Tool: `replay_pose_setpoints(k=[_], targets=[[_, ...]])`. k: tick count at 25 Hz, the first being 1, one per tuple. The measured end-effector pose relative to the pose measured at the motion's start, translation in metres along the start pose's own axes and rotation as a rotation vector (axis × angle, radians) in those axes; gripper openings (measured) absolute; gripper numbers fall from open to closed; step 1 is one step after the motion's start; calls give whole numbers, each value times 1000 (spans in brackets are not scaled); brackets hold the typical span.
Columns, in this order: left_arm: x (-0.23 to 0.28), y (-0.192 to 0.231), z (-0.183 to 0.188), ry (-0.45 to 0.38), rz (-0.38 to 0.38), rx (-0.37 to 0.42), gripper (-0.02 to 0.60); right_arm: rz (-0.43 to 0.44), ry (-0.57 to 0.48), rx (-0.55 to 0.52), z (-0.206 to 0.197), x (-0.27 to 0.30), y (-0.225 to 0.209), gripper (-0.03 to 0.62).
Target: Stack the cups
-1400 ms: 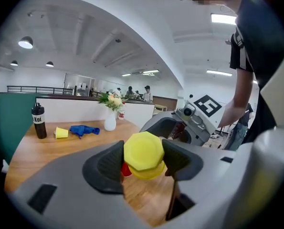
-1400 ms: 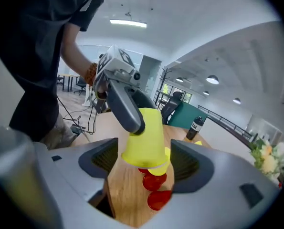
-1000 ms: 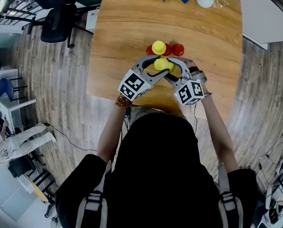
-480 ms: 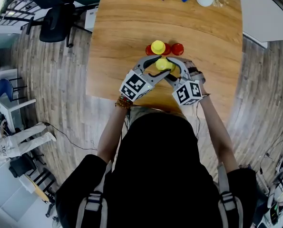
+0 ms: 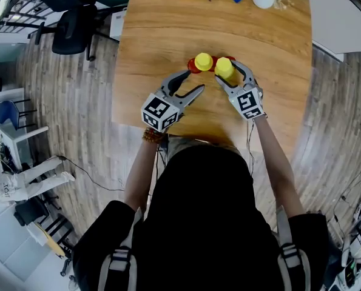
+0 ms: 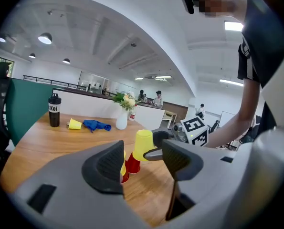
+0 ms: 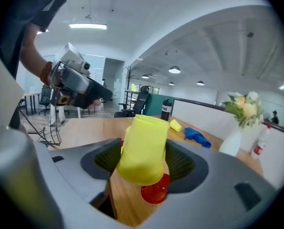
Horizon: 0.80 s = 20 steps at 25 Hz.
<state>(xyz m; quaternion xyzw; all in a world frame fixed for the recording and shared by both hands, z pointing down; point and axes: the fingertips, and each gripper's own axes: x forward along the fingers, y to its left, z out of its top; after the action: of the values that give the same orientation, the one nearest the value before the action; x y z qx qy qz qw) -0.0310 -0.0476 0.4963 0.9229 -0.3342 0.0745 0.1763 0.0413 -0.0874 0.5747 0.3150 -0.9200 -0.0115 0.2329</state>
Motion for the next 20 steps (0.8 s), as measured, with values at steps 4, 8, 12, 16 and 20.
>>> replay_pose_setpoints(k=[4,8,12,16,20], targets=[[-3,3,-8,14,20,-5,270,-49,9,57,-21,17,-14,302],[-4,2,-10,22,21,-8,270,-64,24,57,-28,30,-18,302],[-4,6,-12,25,25,-15,270,-68,39,37,-36,41,-19,302],[-2,8,-16,31,24,-16,270,-75,60,20,-45,47,-22,304],[-3,8,-16,39,25,-14,270,-81,64,23,-48,50,-26,302]])
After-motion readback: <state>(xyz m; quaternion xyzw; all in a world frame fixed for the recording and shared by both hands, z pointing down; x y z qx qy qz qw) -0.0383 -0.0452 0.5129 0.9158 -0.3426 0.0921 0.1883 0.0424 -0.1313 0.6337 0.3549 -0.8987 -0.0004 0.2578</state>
